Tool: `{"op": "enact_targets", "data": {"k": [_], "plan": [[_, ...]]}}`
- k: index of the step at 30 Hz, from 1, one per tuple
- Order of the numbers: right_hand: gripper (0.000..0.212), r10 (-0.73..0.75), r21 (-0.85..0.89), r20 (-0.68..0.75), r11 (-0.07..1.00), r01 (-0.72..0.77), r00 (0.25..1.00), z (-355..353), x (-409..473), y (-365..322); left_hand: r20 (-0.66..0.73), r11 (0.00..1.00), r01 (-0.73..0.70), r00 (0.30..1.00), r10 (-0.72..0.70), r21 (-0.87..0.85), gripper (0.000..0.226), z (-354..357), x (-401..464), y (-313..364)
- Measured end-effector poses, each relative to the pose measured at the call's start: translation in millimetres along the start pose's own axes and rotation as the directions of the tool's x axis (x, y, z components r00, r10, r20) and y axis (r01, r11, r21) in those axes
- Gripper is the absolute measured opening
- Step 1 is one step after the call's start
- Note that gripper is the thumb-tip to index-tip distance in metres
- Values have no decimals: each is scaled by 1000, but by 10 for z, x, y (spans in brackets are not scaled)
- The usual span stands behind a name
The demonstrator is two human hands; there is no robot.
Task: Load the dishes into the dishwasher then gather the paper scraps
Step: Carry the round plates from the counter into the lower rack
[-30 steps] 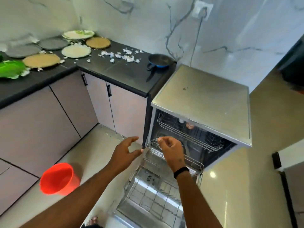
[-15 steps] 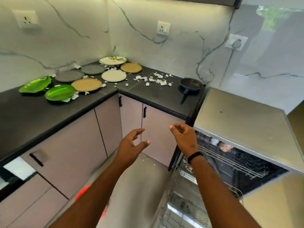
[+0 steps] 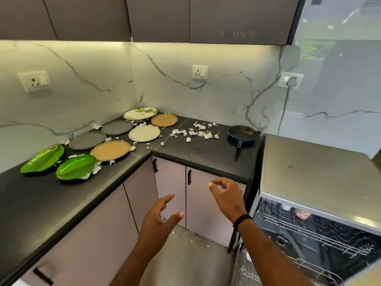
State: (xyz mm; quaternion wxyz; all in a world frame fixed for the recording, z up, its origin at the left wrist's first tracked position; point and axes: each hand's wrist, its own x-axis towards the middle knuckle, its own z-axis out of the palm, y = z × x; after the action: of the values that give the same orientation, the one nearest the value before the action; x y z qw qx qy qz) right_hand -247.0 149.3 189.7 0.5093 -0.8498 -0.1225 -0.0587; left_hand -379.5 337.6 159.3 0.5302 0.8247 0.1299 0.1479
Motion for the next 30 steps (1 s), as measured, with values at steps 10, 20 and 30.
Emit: {"op": "enact_targets", "data": {"k": [10, 20, 30], "plan": [[4, 107, 165, -110, 982, -88, 988, 267, 1205, 501, 129, 991, -68, 990, 52, 119, 68, 409, 1444, -91], [3, 167, 133, 7, 977, -167, 986, 543, 2587, 912, 123, 998, 54, 991, -58, 41, 67, 896, 2919, -318], [16, 125, 75, 221, 987, -145, 967, 1480, 3692, 770, -34, 984, 177, 984, -176, 27, 62, 494, 3849, -722]]}}
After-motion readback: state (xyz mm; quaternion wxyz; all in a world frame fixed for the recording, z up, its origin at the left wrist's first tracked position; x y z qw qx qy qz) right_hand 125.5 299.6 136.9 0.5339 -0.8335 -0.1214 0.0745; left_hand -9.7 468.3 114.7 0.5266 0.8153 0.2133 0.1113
